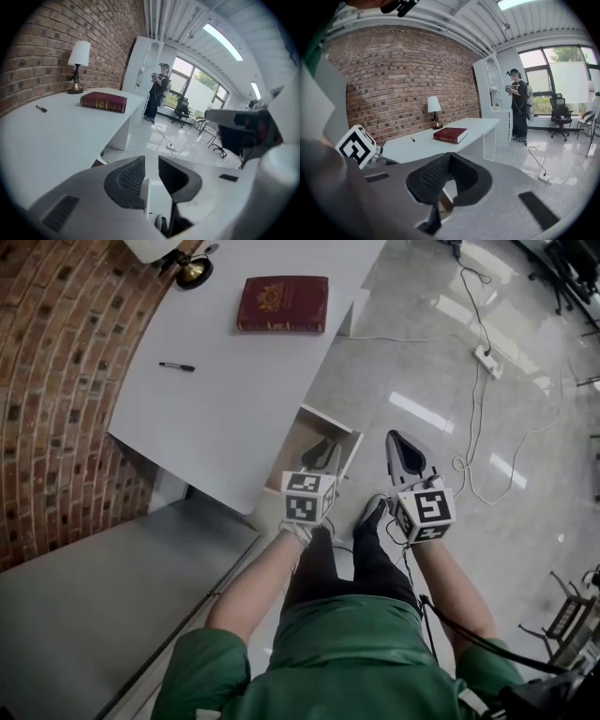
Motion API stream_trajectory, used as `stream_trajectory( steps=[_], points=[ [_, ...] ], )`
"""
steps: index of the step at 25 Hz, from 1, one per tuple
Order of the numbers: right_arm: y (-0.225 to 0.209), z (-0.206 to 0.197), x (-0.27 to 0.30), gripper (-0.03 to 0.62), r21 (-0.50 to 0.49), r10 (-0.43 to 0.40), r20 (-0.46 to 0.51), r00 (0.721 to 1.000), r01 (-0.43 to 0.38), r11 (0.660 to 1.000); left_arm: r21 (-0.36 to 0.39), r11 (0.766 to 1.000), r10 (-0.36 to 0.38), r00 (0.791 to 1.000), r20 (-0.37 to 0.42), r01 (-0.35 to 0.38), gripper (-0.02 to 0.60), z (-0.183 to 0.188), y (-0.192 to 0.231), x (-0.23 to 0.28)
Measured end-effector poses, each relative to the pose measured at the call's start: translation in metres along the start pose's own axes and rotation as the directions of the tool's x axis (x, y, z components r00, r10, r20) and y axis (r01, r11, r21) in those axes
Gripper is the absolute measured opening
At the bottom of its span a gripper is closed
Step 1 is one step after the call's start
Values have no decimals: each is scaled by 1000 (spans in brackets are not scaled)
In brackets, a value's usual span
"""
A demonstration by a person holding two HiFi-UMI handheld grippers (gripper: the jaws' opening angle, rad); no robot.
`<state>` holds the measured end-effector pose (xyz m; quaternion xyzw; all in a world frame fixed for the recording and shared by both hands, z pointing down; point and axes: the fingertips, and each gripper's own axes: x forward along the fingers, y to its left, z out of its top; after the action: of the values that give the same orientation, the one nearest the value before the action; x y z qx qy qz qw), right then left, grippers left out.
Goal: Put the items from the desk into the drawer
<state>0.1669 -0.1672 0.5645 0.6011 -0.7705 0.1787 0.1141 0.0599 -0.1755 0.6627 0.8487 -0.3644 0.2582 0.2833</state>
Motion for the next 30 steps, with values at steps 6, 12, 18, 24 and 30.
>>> stream_trajectory(
  steps=[6, 12, 18, 24, 30],
  points=[
    [19, 27, -21, 3, -27, 20, 5, 1000, -20, 999, -48, 999, 26, 991, 129, -20, 80, 55, -7, -68],
    [31, 89, -48, 3, -48, 28, 101, 995, -23, 999, -9, 999, 46, 960, 276, -45, 77, 119, -18, -128],
    [26, 150, -77, 2, -90, -4, 197, 980, 22, 996, 6, 1000, -9, 911, 413, 7, 69, 175, -40, -181],
    [23, 199, -111, 3, -82, -47, 304, 951, 75, 994, 84, 996, -61, 846, 529, 19, 61, 223, -58, -223],
    [46, 240, -131, 3, -84, -47, 399, 916, 87, 993, 150, 987, -138, 778, 612, 57, 54, 253, -71, -265]
  ],
)
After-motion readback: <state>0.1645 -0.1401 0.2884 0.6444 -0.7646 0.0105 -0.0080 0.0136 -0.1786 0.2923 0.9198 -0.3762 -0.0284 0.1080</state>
